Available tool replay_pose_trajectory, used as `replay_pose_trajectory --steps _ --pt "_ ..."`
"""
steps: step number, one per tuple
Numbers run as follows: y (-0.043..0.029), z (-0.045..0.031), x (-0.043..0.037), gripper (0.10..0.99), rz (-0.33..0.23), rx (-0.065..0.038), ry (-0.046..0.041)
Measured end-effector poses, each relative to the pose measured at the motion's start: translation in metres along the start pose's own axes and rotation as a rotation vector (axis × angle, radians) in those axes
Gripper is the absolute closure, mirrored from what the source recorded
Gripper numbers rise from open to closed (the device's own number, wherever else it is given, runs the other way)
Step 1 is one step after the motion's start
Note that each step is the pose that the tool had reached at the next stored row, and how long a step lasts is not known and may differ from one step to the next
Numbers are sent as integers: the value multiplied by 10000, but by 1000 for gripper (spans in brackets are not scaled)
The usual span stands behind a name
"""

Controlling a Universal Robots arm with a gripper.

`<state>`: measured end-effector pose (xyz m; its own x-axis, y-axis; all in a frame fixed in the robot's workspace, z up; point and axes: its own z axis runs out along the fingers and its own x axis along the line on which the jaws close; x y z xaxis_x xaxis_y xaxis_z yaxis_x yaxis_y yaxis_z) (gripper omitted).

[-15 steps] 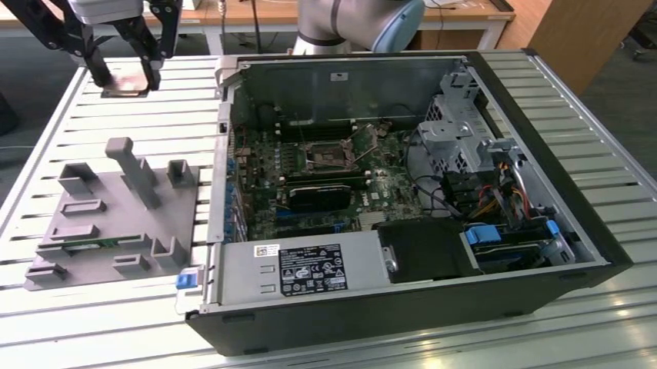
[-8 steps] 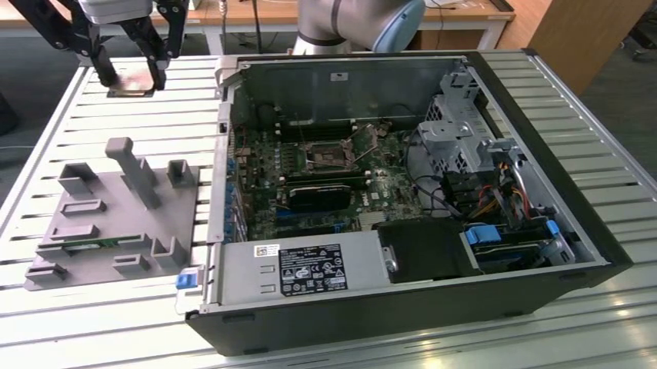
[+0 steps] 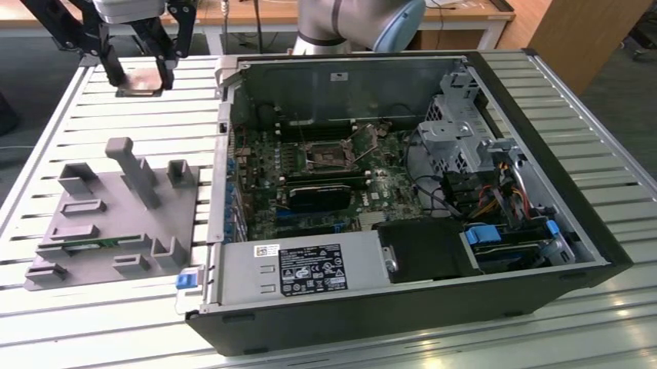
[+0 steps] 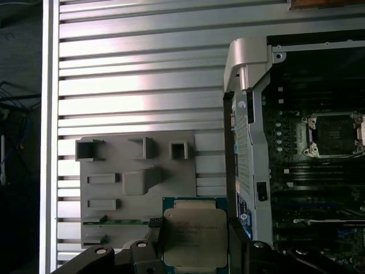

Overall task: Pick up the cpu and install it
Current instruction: 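Pick up the cpu and move it towards the insertion slot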

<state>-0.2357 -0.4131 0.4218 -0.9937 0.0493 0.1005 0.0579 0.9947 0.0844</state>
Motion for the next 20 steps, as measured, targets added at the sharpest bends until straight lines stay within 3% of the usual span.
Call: replay_pose_trajectory --steps 20 --pt "13 -21 -219 545 4 3 45"
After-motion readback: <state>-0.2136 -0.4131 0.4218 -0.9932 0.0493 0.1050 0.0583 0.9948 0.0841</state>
